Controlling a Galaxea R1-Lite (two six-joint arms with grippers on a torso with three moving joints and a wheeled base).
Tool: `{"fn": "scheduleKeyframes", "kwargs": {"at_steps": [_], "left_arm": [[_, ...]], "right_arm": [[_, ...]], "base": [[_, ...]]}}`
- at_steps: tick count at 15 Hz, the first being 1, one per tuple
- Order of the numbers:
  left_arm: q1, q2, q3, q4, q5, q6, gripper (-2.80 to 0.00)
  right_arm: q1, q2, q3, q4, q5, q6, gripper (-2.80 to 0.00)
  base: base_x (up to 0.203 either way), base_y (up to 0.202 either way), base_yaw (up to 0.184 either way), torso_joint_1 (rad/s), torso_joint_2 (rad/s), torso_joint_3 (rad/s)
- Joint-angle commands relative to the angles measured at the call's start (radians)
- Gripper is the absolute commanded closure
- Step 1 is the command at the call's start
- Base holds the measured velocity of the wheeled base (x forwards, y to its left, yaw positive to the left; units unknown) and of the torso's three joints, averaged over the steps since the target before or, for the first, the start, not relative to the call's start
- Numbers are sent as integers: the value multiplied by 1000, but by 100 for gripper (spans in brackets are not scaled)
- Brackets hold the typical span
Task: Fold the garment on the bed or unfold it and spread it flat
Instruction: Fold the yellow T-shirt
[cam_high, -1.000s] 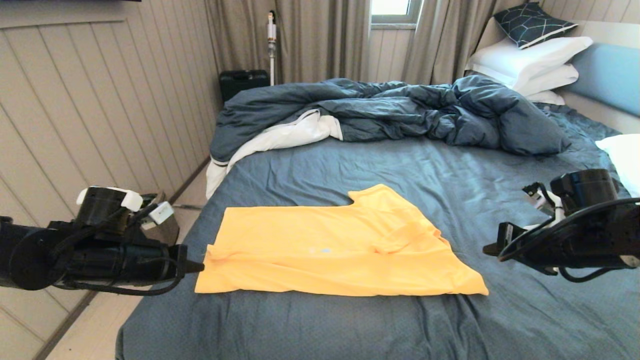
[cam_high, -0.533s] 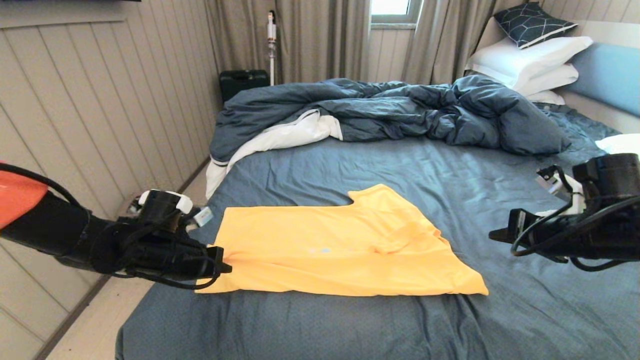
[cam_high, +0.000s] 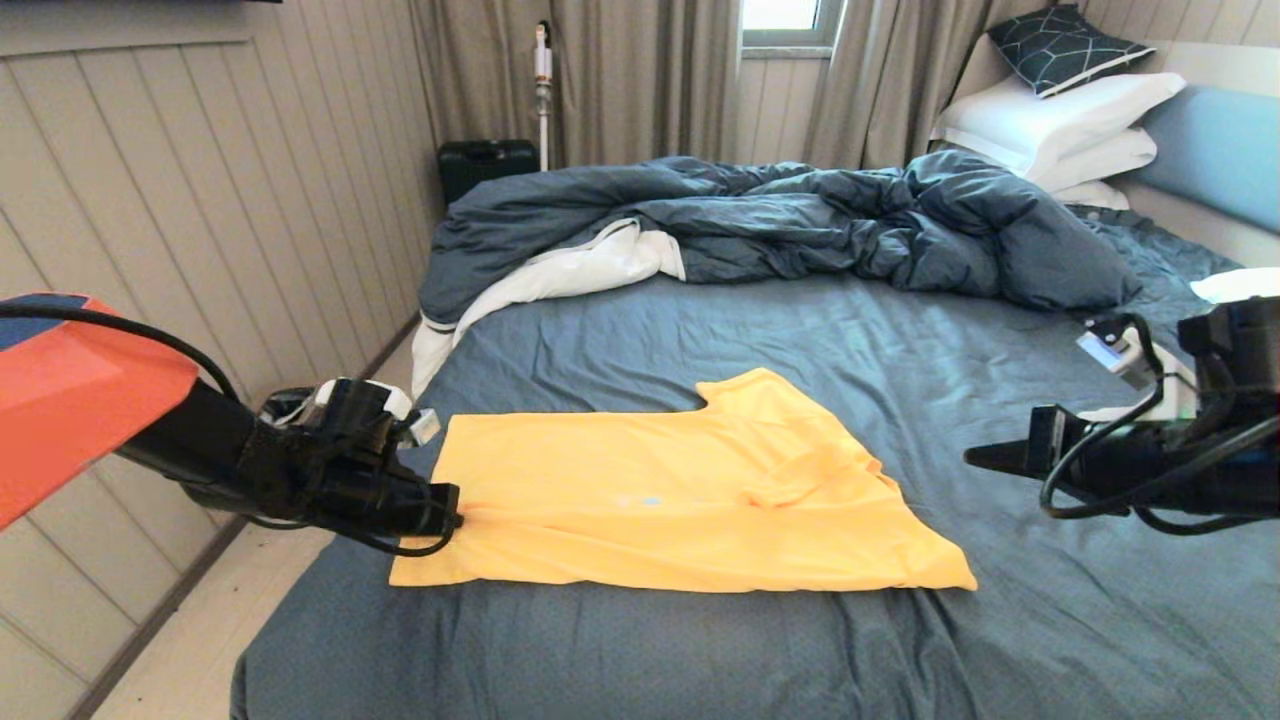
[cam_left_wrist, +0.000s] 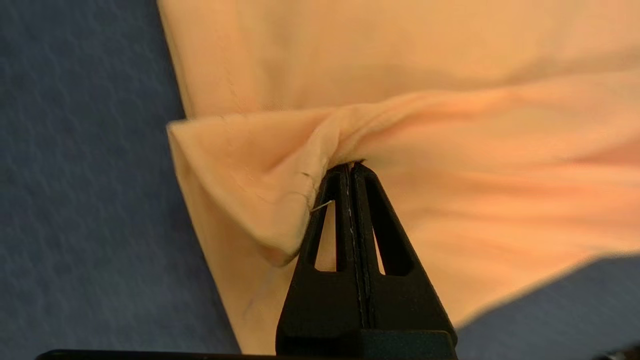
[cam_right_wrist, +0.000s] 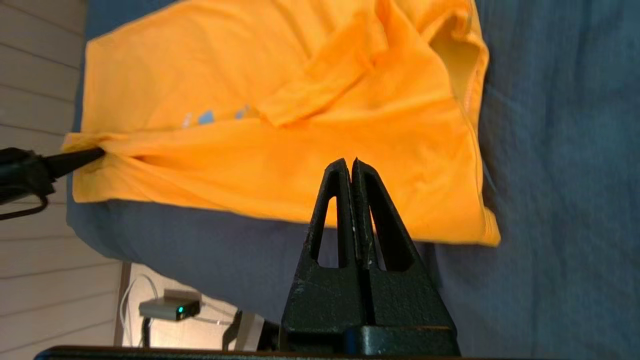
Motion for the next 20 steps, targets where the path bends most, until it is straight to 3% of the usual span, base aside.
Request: {"fn": "scheduleKeyframes", "kwargs": {"at_steps": [1, 11, 16, 20], "left_arm": [[12, 53, -47, 5, 10, 1, 0], [17, 125, -289, 73, 52, -5, 0], [27, 29, -223, 75, 52, -7, 0], [36, -129, -76, 70, 46, -10, 0]], "right_arm": [[14, -8, 18, -61, 9, 3, 0], [32, -52, 142, -203, 31, 2, 0], [31, -49, 144, -202, 34, 3, 0], [29, -41, 144, -202, 34, 3, 0]], "base": [[0, 0, 0, 0, 0, 0], [0, 0, 0, 0, 0, 0], [0, 0, 0, 0, 0, 0], [0, 0, 0, 0, 0, 0]]}}
